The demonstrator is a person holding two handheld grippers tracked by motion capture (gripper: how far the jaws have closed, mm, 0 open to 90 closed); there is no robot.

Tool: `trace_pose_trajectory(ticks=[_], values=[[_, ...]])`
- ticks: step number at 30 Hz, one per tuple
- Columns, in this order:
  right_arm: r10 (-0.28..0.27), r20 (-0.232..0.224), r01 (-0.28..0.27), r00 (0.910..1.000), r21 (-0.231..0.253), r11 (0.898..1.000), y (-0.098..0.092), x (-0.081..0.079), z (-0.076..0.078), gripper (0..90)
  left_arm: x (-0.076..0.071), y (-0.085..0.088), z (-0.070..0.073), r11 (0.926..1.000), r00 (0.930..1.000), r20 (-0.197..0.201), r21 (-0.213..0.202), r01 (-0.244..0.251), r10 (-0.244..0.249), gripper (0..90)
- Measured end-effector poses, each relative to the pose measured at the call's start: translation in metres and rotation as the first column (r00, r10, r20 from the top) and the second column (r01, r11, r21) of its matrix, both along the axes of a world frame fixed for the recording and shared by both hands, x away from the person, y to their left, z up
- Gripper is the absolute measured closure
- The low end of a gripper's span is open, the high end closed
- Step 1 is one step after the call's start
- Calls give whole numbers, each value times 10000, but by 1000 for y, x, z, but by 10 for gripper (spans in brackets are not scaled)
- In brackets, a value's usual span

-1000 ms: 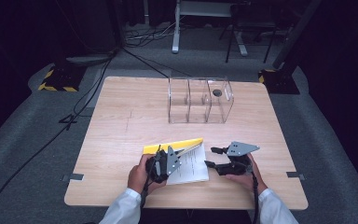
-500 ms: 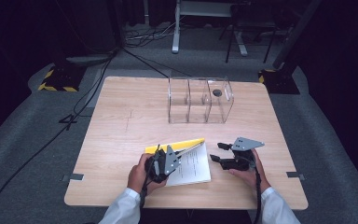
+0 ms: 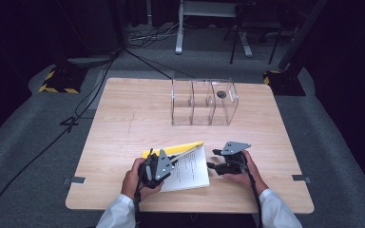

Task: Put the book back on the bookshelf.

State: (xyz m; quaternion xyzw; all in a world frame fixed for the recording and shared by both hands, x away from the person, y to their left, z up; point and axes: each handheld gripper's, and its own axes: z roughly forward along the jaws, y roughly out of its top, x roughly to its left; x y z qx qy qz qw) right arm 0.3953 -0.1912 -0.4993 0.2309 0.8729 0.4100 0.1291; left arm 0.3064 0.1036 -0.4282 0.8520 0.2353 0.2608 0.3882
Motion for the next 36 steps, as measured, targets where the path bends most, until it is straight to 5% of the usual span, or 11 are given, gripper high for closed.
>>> trace_pose_trajectory(ticks=[6, 9, 13, 20, 25, 33, 36], values=[[728, 184, -741, 9972, 878, 9934, 8, -7, 3, 380, 0, -1, -2, 9999, 9999, -59, -26, 151, -151, 826], [823, 245, -852, 9963, 1697, 9818, 6, -10, 9, 380, 1, -3, -4, 9995, 9983, -515, -144, 278, -285, 816], [970, 347, -1018, 9947, 1866, 9771, 12, -15, 12, 360, -1, -10, -11, 9987, 9946, -976, 340, 383, -349, 797], [452, 269, -500, 9986, 2223, 9737, 20, -18, 8, 360, -2, -21, -18, 9930, 9940, -1088, 1154, 269, -143, 791], [27, 319, -111, 9995, 2665, 9638, 17, -20, 13, 364, -3, -26, -17, 9968, 9971, -748, 765, 225, -167, 810], [-483, 880, 217, 9949, 2812, 9594, 10, -22, 28, 365, 0, -32, -6, 9979, 9955, -867, 487, 431, -388, 806], [-508, 1031, 182, 9934, 2954, 9552, 12, -23, 32, 365, -1, -26, -5, 9995, 9951, -939, 57, 313, -307, 802]])
